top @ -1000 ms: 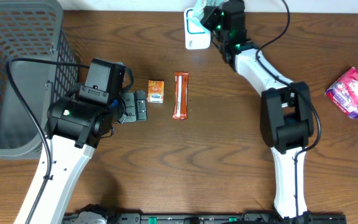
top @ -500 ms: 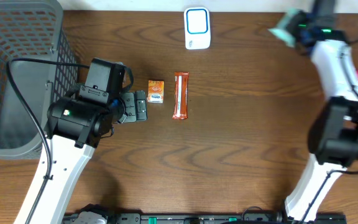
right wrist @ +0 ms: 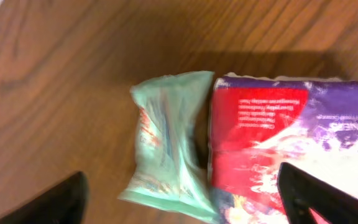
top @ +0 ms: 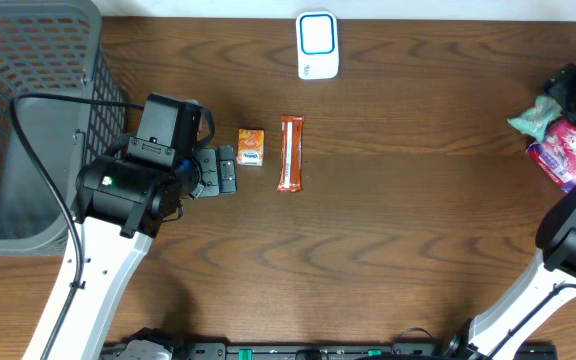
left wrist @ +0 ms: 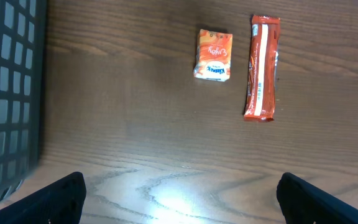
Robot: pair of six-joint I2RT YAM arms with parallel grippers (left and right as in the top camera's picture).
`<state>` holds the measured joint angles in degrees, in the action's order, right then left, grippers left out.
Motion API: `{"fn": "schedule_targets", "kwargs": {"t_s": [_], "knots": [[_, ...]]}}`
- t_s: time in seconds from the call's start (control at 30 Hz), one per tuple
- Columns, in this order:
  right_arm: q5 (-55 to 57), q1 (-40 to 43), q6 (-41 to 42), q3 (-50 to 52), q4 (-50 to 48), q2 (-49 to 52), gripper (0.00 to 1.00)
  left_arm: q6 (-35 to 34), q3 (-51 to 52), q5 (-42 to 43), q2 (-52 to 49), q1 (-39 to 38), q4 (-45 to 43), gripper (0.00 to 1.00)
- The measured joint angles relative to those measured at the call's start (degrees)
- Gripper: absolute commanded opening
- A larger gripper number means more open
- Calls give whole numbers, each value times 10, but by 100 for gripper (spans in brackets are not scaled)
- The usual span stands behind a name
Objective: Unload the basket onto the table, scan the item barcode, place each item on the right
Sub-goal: 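Carry the wipes pack right and drop it beside the snack bag, then reach the right gripper to the red candy bar and grasp it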
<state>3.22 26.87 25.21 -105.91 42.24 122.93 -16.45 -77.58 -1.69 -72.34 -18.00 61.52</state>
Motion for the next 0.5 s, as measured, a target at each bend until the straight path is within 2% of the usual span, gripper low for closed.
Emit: {"fn": "schedule_targets", "kwargs": {"t_s": [0.3,0.5], "knots": [[-88,-10,-50,0,8,0,96,0,0,0,0,0,0,98],[-205,-47,-77,0,27,0,99,0,0,0,0,0,0,98]]}}
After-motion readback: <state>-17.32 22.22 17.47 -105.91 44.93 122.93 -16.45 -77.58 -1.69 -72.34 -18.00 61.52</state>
